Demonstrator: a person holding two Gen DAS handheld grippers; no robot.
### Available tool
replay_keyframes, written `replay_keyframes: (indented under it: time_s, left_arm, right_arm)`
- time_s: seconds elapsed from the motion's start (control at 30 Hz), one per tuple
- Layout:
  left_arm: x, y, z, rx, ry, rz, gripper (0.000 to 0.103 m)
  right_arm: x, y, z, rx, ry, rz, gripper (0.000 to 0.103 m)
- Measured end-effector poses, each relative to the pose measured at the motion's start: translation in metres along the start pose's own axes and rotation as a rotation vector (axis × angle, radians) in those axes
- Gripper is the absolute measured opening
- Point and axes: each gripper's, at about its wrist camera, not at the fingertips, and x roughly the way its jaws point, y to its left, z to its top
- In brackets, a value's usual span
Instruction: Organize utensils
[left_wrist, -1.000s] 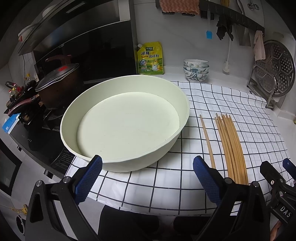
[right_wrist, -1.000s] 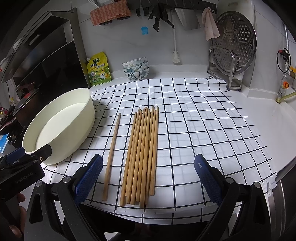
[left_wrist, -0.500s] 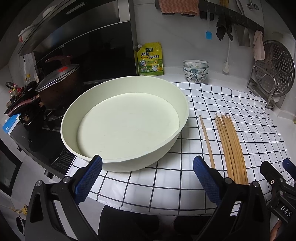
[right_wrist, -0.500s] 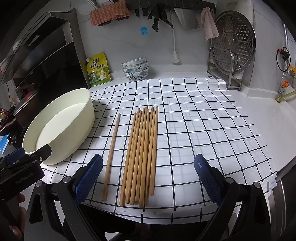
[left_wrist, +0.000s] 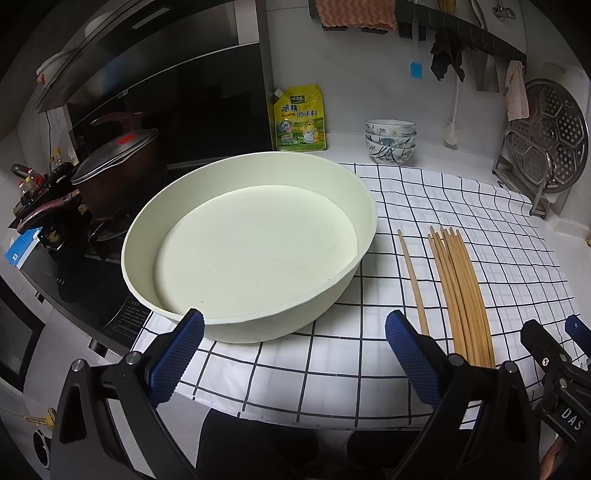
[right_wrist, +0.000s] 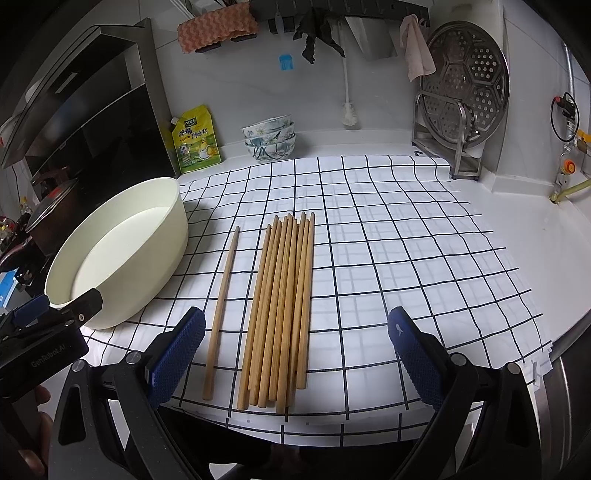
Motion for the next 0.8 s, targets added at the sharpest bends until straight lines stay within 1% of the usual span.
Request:
replay_keyframes:
  time_s: [0.8]
  left_arm:
    - [-0.0016, -0.0019, 0.0012, 0.002, -0.004, 0.004, 0.097]
  right_arm:
    - [0.0036, 0.0006, -0.0008, -0.003, 0.005, 0.003, 0.095]
